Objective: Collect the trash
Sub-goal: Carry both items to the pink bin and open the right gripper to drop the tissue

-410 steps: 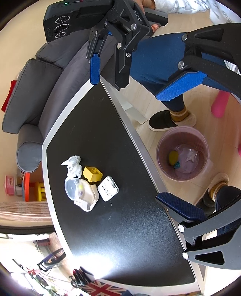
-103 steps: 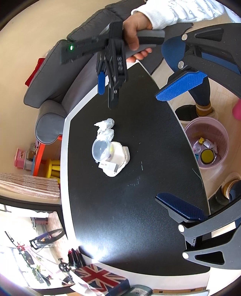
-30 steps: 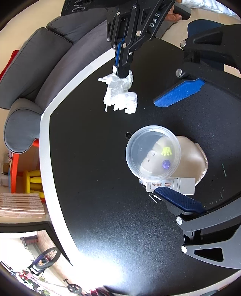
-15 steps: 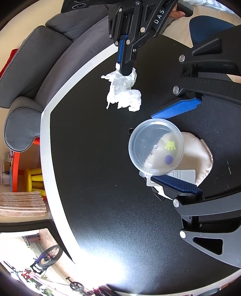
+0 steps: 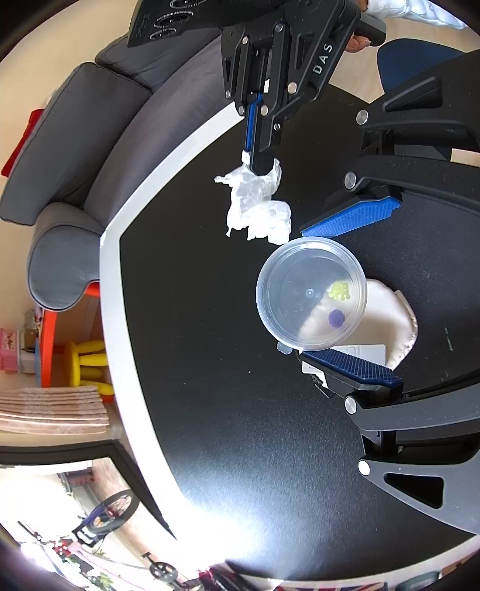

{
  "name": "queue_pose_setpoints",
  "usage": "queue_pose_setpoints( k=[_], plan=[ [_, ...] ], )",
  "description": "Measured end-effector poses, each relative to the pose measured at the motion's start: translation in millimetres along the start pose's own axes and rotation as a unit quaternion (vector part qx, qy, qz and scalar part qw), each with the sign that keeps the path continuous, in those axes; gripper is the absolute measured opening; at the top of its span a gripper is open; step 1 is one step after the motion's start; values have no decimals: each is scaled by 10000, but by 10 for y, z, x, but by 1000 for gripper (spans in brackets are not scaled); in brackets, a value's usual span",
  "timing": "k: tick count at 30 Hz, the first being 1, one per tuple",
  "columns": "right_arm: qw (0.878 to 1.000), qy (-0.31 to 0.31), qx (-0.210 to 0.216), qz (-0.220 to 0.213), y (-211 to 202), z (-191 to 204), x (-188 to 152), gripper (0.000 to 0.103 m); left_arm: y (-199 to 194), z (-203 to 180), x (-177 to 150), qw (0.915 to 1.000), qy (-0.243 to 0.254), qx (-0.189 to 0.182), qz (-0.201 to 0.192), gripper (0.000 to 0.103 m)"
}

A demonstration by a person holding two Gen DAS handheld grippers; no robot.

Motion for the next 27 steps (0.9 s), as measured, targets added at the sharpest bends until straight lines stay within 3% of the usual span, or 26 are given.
queue_pose_setpoints(
  k=[16,27],
  plan=[
    [9978,-320,275,-505,-641,498,24,4,-791,-81,-185,9986,167,206,-468,59],
    [9945,-591,486,-719,-1131,903,-245,4,-1281,-164,-515,9970,173,308,-692,59]
  ],
)
Point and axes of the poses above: each gripper's, at about its wrist camera, not at the fingertips, and y roughly the way its jaws point, z to its left, x to its top, the point moved 3 cm from there along y, roughly the way its jaws point, and after that the axes turned 13 degrees about -z, right-handed, at the moved point
